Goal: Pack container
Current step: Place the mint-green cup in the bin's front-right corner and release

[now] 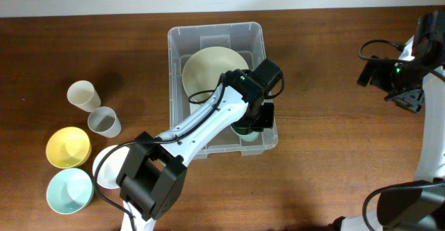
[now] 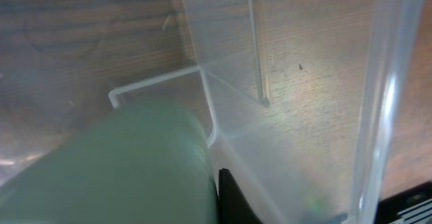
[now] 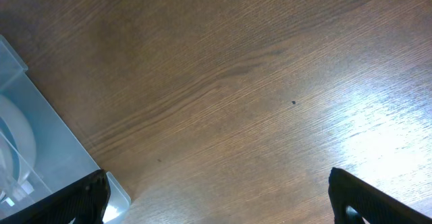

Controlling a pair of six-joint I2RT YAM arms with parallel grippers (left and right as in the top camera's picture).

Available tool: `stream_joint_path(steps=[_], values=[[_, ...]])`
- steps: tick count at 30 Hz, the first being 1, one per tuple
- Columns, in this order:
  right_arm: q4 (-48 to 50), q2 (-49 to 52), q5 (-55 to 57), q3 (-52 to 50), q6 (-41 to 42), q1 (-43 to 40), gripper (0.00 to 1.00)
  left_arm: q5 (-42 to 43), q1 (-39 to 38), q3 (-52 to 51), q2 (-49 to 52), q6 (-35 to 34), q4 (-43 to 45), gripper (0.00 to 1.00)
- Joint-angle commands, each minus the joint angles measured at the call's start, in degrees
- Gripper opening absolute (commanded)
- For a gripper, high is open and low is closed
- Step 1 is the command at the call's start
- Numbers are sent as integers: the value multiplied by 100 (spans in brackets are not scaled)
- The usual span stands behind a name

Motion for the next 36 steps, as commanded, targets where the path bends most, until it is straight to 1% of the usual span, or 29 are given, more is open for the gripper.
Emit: stream_joint_path(steps=[1,4,5,6,20,22,24,28,31,34,36], values=[[-24,31,72,-42,-37,-35,99,57,9,-17,68,-151,15,21],[-22,31,72,-42,-37,-35,99,59,7,-17,68,-151,13,22],[-22,31,72,-42,-37,-35,99,59,7,-17,68,-151,11,26],[-22,31,72,-42,-37,-35,99,59,7,-17,68,-151,13,28],[-22,31,72,-42,-37,-35,99,61,9,4,61,-81,11,28],[-20,31,72,-42,-37,-35,99,61,9,52,59,-74,11,34],[-20,31,72,-42,-37,-35,99,59,9,197,48,188,0,41],[-17,31,74,-42,-37,-35,99,31,9,546,15,444,-109,43],[-17,31,74,-42,-37,-35,99,-525,17,1027,-107,616,-393,43],[-15,31,76,-42,-37,-35,99,-1421,160,1467,-337,612,-752,43],[-15,31,76,-42,-37,-35,99,-1777,350,1631,-542,612,-872,48]])
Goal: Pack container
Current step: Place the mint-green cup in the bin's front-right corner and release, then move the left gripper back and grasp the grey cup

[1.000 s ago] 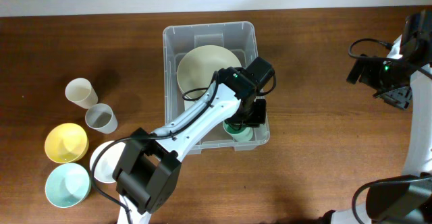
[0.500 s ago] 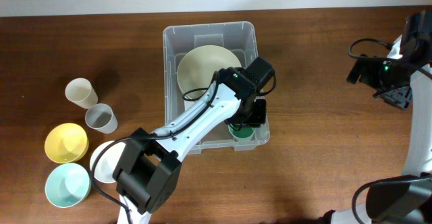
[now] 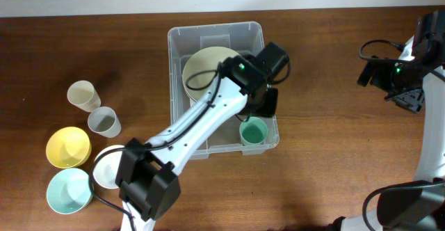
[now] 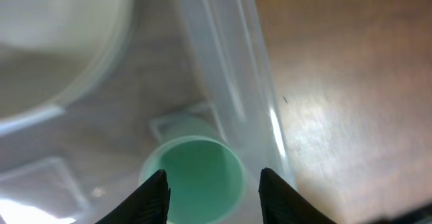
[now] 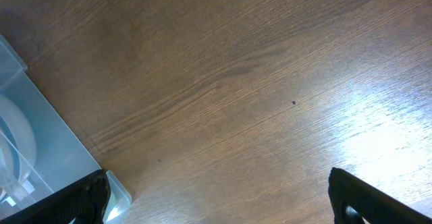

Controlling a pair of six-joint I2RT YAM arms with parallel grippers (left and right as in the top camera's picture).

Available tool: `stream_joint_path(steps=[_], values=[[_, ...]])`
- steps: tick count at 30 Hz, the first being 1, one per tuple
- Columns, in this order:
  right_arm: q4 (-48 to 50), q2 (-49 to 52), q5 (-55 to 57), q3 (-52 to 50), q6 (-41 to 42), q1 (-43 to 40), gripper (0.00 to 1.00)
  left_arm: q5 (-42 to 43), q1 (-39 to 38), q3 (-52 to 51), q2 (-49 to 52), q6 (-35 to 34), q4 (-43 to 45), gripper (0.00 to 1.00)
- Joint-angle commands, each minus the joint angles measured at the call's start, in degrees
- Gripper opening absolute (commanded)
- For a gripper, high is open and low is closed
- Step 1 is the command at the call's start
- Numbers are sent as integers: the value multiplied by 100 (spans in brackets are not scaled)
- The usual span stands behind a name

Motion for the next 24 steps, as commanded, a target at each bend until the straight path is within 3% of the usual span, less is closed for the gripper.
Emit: stream_joint_path(steps=[1,3,9,13,17,24], values=[[-17,31,76,-42,-37,-35,99,-1174,566,439,-741,138,-219,51],[-17,31,76,-42,-37,-35,99,-1296,992,444,-1067,140,-330,64],[-20,31,74,-42,-37,-31,99,-1421,3182,417,-1515,140,-1399,70],[-20,31,74,-42,-37,-31,99,-1419,4247,-35,-1497,138,-1506,73],[-20,31,74,-42,-37,-31,99,-1244,5071,-1335,-1488,142,-970,77],[-20,31,74,-42,-37,-31,99,-1198,5147,-3314,-1475,142,503,77]])
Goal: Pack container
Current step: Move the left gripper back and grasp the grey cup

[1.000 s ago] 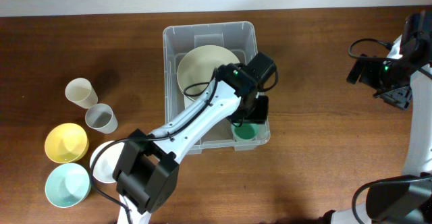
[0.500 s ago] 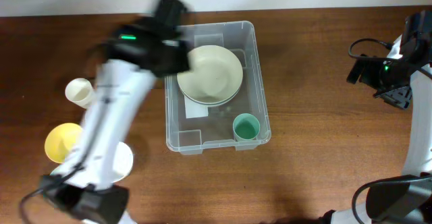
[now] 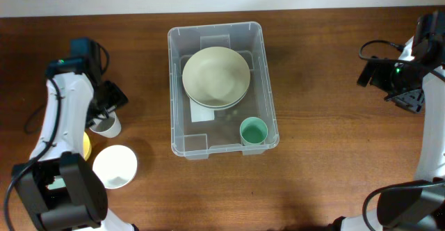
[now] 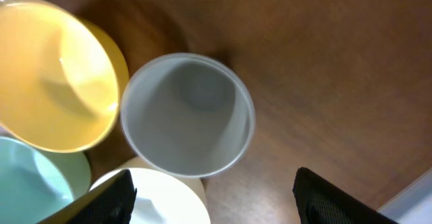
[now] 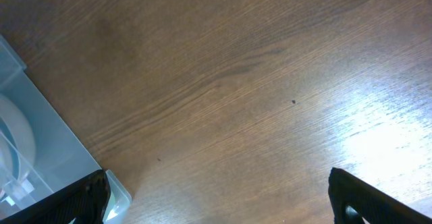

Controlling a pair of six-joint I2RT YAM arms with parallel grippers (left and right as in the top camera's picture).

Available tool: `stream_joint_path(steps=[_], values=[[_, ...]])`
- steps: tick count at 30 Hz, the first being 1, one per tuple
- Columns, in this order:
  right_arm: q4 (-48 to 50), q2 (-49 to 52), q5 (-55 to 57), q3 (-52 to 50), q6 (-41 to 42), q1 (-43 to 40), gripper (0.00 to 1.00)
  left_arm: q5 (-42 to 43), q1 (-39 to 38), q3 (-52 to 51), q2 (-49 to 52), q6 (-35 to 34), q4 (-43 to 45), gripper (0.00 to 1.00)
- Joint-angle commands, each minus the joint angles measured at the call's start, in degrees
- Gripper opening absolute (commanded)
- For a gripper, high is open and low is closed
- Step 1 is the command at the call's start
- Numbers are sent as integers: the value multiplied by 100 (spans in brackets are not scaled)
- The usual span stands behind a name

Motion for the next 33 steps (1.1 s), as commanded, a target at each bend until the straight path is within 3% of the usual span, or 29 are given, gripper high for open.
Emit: stream_joint_path(steps=[1,7,13,18,27,33], values=[[-4,26,74,-37,-39,-31,99,114,-9,-678,-9,61,490,77],[-7,26,74,-37,-39,-31,99,251,-9,-1016,184,160,1104,75],[-7,26,74,-37,-39,-31,99,256,-9,-1016,203,208,1408,40],[-7,26,74,-37,-39,-31,99,256,-9,-1014,203,245,1532,1],[-7,26,74,-37,-39,-31,99,968,-160,-369,-83,501,1161,0],[-7,26,74,-37,-39,-31,99,855,-1316,750,-1290,520,756,1]])
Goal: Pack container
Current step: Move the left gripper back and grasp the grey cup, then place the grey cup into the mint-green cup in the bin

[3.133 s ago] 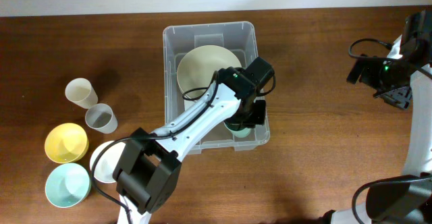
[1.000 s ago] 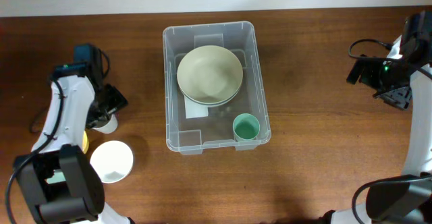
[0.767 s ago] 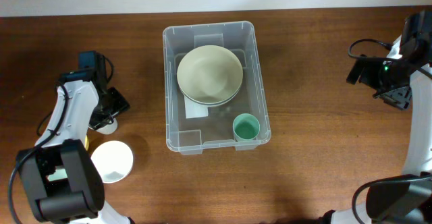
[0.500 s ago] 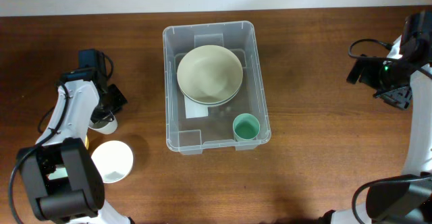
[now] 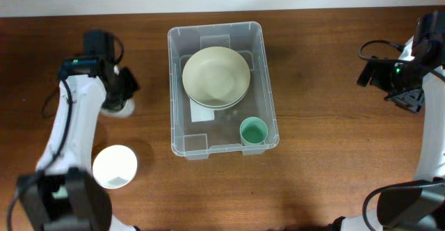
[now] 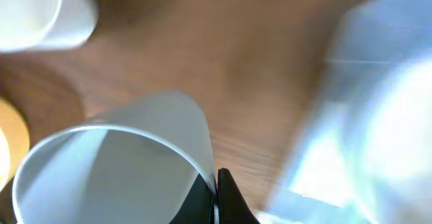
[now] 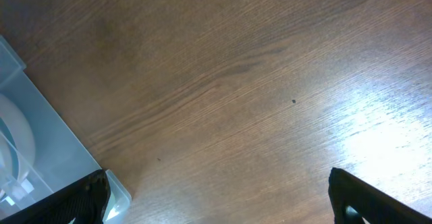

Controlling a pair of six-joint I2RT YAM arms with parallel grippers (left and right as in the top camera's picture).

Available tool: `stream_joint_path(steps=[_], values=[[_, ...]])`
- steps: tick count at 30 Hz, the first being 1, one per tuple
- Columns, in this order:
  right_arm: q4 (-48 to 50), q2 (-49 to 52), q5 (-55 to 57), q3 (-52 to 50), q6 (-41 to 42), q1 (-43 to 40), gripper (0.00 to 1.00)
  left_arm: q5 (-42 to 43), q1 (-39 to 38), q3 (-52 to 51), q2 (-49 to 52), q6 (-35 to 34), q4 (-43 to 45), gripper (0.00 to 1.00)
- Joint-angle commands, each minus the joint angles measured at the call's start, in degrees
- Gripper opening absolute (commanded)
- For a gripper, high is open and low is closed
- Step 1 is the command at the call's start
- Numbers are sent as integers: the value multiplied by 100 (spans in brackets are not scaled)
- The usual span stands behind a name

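Observation:
My left gripper (image 6: 216,193) is shut on the rim of a grey cup (image 6: 115,173), one finger inside and one outside. In the overhead view that left gripper (image 5: 122,93) is left of the clear container (image 5: 259,64), the grey cup (image 5: 118,108) under it. A cream bowl (image 5: 215,74) lies in the container, and a green cup (image 5: 253,130) stands in its front right corner. My right gripper (image 7: 229,204) is open over bare wood, right of the container's corner (image 7: 23,140).
A white bowl (image 5: 115,166) sits on the table at the front left. The left wrist view shows a cream cup (image 6: 40,11) on the wood and a yellow bowl's edge (image 6: 8,140); the left arm covers them from overhead.
My left gripper was open above the grey cup standing by the yellow bowl. Now it is shut on the cup's rim, and the cup is tilted and a little nearer the container.
The left gripper first held the green cup in the container's front right corner. Then it hung open above that cup, left standing there. Then it was open over the grey cup at the far left, which it now grips. The right arm stayed still.

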Motion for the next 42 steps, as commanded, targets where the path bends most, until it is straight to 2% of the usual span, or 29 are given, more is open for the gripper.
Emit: stream_joint_path(steps=[1,6,12,17,25,36,37,38,40,41,42], values=[[-4,22,74,-37,-35,-31,99,-37,-824,658,-931,116,-37,1],[-4,22,74,-37,-35,-31,99,-111,-2094,835,-1115,42,-37,1],[-24,22,74,-37,-35,-31,99,-85,-3683,835,-671,-212,24,0],[-24,22,74,-37,-35,-31,99,-13,-4522,835,-269,-319,48,0],[-26,22,74,-37,-35,-31,99,791,-4809,835,232,-431,-216,1],[-44,22,74,-37,-35,-31,99,852,-4809,835,691,-426,-249,1],[-44,22,74,-37,-35,-31,99,852,-4809,835,691,-424,-240,4],[-44,22,74,-37,-35,-31,99,855,-4809,835,691,-424,-236,15],[-44,22,74,-37,-35,-31,99,855,-4809,835,691,-415,-210,56],[-44,22,74,-37,-35,-31,99,861,-4809,837,691,-361,-199,71],[-44,22,76,-37,-35,-31,99,883,-4809,848,688,-210,-177,82]])
